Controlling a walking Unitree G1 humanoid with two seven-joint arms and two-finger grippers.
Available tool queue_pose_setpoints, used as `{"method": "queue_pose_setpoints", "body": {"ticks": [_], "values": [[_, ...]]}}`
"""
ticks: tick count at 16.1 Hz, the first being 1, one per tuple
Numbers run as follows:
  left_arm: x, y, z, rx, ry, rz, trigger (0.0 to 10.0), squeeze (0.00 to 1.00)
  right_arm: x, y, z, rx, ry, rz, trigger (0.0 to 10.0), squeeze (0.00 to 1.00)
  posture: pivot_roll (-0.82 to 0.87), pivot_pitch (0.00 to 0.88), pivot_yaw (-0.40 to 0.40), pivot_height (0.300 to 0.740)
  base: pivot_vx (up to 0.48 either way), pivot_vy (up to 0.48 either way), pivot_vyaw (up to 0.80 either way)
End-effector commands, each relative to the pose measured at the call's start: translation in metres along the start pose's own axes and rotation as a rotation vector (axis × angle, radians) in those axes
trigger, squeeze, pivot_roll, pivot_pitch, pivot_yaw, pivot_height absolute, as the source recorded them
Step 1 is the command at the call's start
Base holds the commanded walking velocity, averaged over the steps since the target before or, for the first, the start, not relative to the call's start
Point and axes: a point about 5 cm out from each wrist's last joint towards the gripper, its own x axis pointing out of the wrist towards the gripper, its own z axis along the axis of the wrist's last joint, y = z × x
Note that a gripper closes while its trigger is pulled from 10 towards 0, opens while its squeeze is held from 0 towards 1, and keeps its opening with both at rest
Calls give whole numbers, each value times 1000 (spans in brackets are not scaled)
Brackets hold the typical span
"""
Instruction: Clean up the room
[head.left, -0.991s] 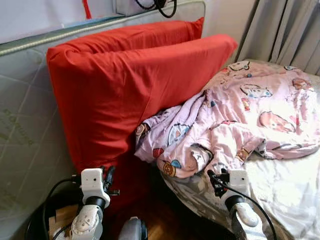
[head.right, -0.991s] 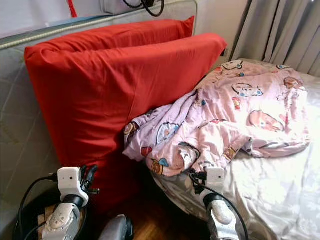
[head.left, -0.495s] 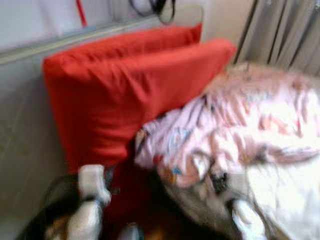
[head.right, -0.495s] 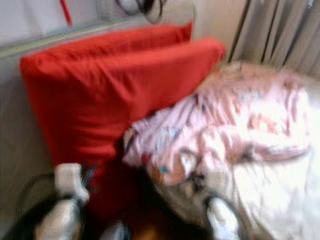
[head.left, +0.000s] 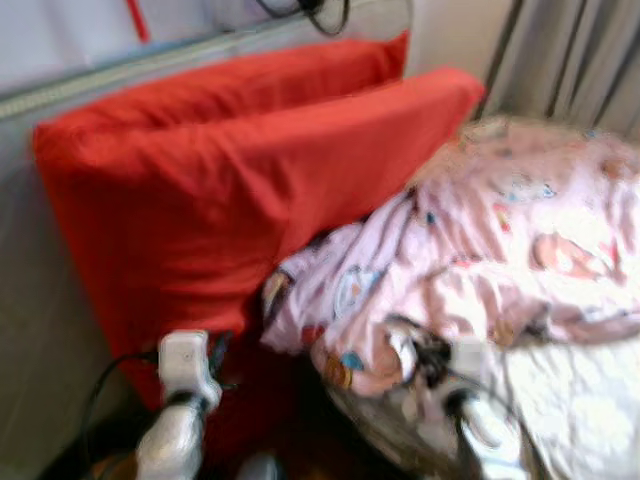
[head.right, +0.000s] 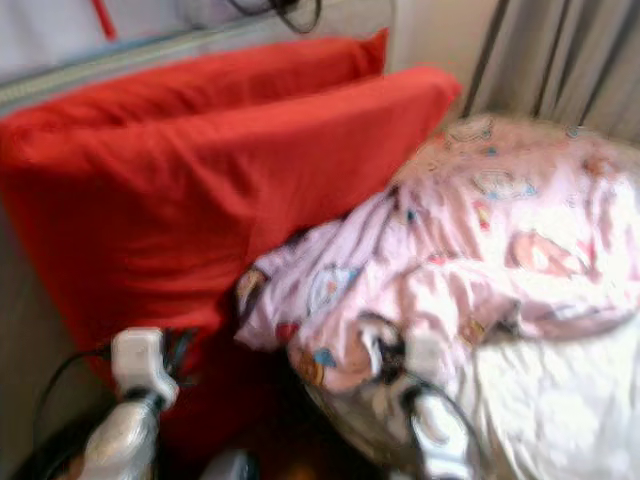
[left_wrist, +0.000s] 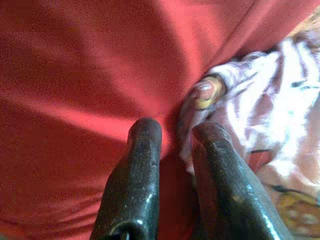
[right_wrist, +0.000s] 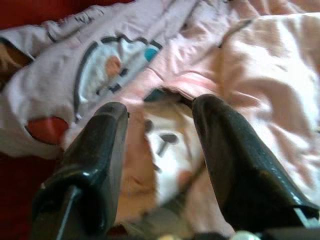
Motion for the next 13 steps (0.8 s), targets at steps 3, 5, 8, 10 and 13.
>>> {"method": "queue_pose_setpoints", "body": {"ticks": [3,5,8,10,13], "values": [[3,-6,6,-11,-21,-19,10000,0,-7,-16,-7,1,48,-62,10000,0,60,0,38,623,280,0,0],[2,-6,6,-10,-23,-21,10000,0,-7,-19,-11,9,85,-91,10000,0,62,0,41,623,131,0,0],[1,-8,6,-5,-15,-35,10000,0,-11,-26,-21,34,169,-150,10000,0,68,0,48,623,0,0,0],[-1,-9,6,0,-10,-41,10000,0,-14,-29,-27,71,204,-187,10000,1000,77,0,50,623,0,0,0],[-4,-9,9,3,-15,-47,10000,0,-16,-32,-34,124,260,-253,10000,1000,94,5,58,623,0,0,0]]}}
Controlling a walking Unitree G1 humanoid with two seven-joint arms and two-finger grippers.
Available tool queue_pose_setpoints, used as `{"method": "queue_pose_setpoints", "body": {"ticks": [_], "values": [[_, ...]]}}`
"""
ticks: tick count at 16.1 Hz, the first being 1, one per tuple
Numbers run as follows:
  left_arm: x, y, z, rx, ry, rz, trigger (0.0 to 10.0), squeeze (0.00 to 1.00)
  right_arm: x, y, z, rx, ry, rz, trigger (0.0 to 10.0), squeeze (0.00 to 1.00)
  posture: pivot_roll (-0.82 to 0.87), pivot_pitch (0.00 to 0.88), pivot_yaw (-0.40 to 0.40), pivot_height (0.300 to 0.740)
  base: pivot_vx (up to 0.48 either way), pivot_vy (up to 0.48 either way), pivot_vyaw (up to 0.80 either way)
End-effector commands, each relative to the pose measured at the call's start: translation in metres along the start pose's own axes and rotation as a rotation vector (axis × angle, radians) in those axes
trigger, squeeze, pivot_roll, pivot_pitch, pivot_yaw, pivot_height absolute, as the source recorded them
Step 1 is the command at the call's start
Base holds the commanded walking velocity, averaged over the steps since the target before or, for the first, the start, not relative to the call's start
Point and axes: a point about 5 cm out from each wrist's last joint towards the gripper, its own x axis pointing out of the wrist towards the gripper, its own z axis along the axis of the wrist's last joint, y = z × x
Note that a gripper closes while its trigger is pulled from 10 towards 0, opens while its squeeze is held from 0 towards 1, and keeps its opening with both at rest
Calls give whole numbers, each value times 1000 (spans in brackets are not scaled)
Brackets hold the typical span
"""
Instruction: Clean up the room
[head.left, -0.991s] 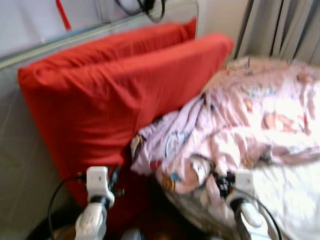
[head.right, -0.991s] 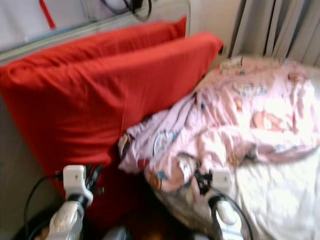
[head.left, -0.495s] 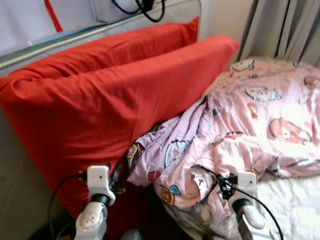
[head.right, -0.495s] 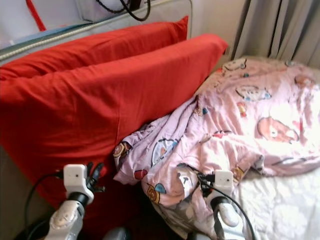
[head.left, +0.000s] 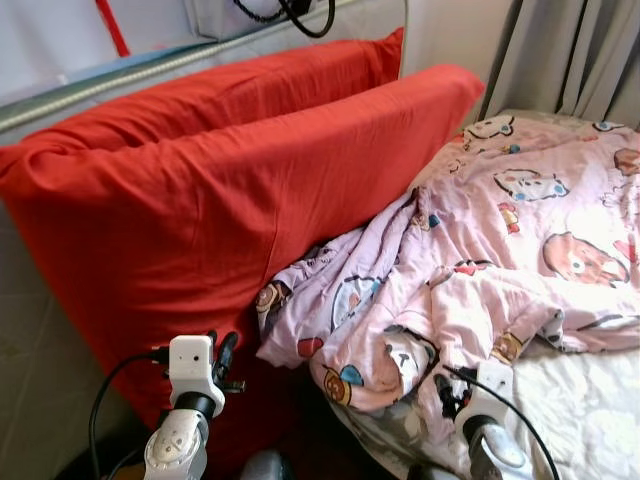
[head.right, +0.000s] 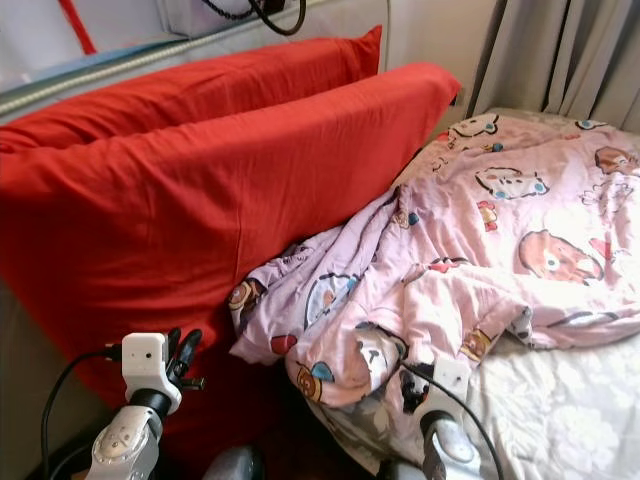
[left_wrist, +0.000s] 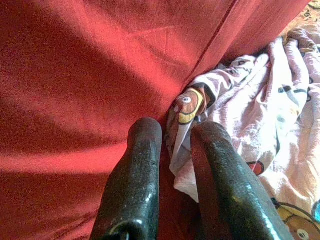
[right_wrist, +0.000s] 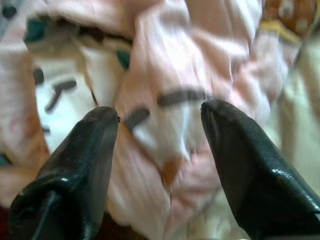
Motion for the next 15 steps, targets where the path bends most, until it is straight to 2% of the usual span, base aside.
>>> {"method": "queue_pose_setpoints", "body": {"ticks": [1,5,9,12,13,15], "values": [[1,3,7,10,-13,-3,10000,0,3,5,2,-6,12,-1,10000,1000,98,19,60,623,0,0,0],[-6,3,13,14,-26,-5,10000,0,3,7,3,55,6,-4,10000,1000,124,62,58,623,0,0,0],[-30,13,16,36,-7,21,10000,0,1,3,-4,104,41,-22,10000,1000,175,110,45,623,0,0,0],[-42,16,18,40,3,36,10000,0,2,4,-5,165,52,-33,10000,1000,192,140,44,623,0,0,0],[-47,16,19,40,8,40,10000,0,3,6,-4,169,57,-33,10000,0,198,154,44,623,0,0,0],[-52,16,22,39,18,42,10000,0,4,8,-1,172,61,-37,10000,0,203,170,44,623,0,0,0]]}}
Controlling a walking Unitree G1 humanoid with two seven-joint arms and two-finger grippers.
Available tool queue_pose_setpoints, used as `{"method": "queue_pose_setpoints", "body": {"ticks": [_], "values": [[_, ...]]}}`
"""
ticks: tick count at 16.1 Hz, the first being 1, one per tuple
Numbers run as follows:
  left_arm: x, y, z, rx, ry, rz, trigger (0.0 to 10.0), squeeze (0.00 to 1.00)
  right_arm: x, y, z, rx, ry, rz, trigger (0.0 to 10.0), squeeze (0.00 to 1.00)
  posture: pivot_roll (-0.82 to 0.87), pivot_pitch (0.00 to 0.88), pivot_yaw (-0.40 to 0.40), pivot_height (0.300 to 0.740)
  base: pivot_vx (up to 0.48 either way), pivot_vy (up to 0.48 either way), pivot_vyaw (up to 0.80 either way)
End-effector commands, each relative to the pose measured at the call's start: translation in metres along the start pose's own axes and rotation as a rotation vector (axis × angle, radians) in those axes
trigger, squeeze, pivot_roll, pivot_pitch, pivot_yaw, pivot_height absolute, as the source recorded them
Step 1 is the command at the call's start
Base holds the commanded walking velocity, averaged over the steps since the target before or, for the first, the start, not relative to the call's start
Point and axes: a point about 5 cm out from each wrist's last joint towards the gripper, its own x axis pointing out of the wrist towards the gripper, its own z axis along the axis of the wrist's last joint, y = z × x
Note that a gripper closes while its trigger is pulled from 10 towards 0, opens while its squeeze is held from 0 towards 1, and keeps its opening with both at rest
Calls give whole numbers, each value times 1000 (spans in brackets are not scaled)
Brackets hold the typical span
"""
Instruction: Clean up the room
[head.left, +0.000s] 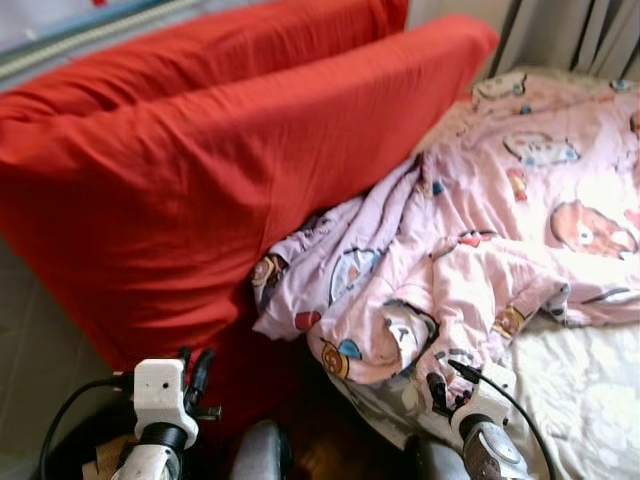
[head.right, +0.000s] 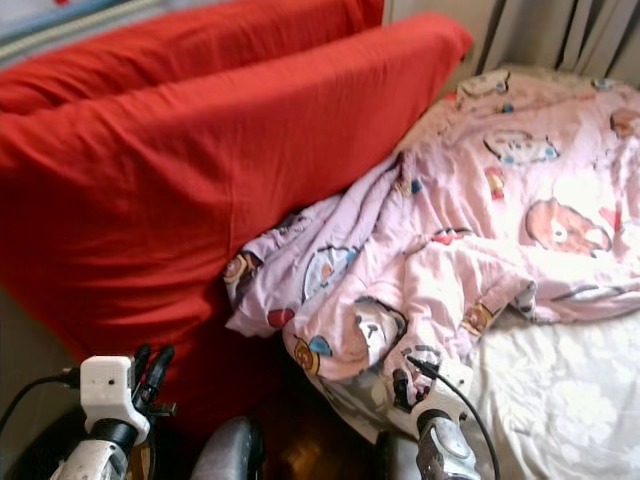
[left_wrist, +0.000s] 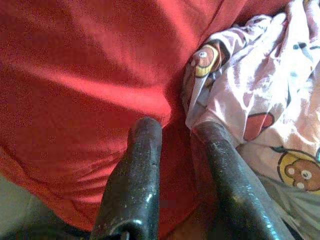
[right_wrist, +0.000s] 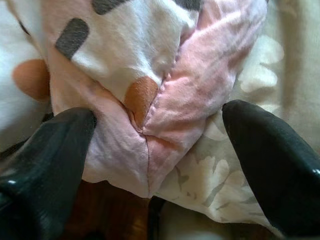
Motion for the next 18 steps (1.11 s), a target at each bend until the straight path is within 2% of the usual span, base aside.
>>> {"method": "queue_pose_setpoints", "body": {"ticks": [1,5,9,10,11,18], "values": [[-4,1,1,-7,15,3,10000,0,0,4,-3,0,26,6,10000,0,210,183,43,623,0,0,0],[-11,0,6,-1,19,5,10000,0,1,12,-5,23,59,80,10000,0,223,207,44,623,0,0,0],[-13,-1,10,4,20,9,10000,0,2,14,-3,14,59,99,10000,0,233,225,42,623,0,0,0],[-14,-1,12,5,21,10,10000,0,3,16,-1,20,53,110,6745,0,238,230,41,623,0,0,0],[-14,-1,12,5,22,11,10000,0,3,17,0,21,51,115,0,0,238,230,41,623,0,0,0],[-16,-2,11,0,38,15,10000,0,3,25,1,34,25,153,0,0,238,230,43,623,0,0,0]]}}
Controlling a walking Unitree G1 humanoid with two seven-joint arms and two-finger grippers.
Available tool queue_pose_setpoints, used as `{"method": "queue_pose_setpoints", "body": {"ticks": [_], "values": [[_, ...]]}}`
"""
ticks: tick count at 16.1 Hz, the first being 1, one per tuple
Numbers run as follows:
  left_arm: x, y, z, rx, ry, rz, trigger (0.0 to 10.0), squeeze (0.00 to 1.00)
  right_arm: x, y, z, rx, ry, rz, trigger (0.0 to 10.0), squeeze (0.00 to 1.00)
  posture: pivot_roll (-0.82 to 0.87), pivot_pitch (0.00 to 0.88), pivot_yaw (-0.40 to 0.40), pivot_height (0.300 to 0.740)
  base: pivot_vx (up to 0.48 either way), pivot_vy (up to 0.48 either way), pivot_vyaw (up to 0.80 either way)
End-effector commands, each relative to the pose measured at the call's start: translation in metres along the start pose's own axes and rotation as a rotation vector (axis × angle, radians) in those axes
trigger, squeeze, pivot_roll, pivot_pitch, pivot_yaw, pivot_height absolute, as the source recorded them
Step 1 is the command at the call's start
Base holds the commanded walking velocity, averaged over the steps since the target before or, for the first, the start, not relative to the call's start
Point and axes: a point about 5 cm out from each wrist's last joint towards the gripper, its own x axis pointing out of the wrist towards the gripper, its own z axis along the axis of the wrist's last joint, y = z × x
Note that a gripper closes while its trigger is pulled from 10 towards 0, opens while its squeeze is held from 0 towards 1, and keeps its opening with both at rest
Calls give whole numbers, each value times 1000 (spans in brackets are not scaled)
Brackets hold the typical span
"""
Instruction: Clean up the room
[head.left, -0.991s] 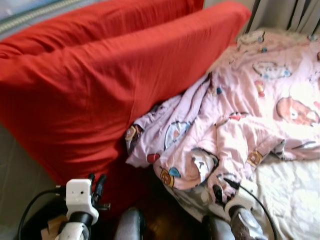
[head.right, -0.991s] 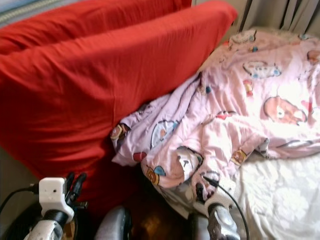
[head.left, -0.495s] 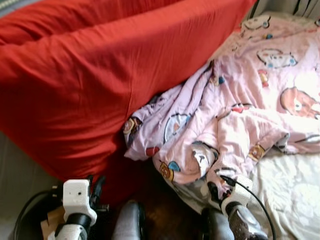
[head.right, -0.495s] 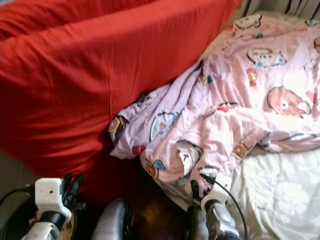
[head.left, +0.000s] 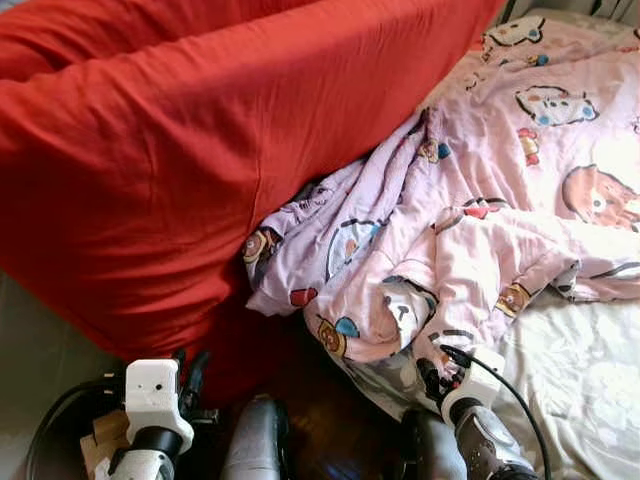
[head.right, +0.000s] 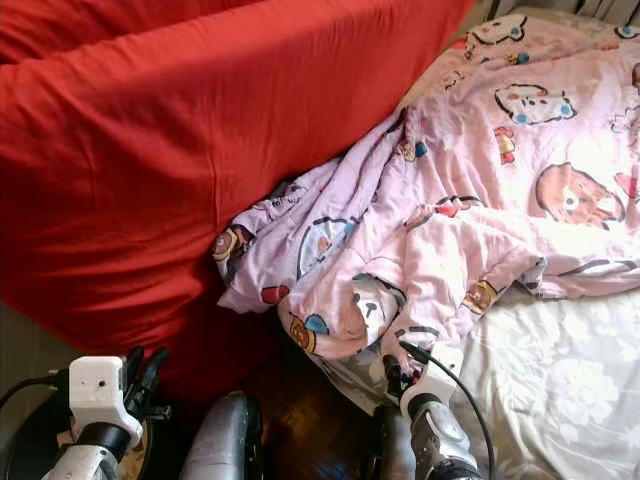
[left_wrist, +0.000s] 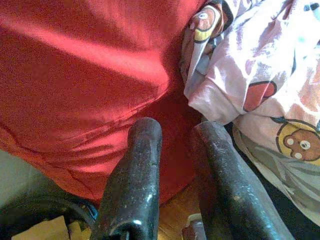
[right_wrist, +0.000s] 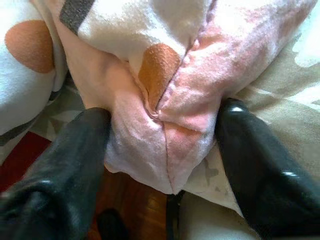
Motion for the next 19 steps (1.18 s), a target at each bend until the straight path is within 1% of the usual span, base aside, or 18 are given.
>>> {"method": "queue_pose_setpoints", "body": {"ticks": [1,5,8,12,16,19], "values": [[-4,-2,-3,-1,25,-1,10000,0,-1,6,-11,-6,33,29,0,0,238,230,43,623,0,0,0],[-4,0,-4,1,32,3,10000,0,0,16,-10,-44,20,78,0,0,237,228,44,623,0,0,0],[-1,-1,-5,-3,31,1,10000,0,1,19,-8,-57,18,89,0,0,234,218,41,623,0,0,0],[4,-3,-6,-6,27,0,10000,0,2,15,-5,-65,13,54,0,0,226,198,37,623,0,0,0],[9,-2,-9,-6,28,6,10000,0,0,4,-5,-88,19,-4,0,0,217,168,31,623,0,0,0],[18,-2,-11,-9,26,10,10000,0,1,3,-1,-90,3,-10,0,0,205,127,23,623,0,0,0]]}}
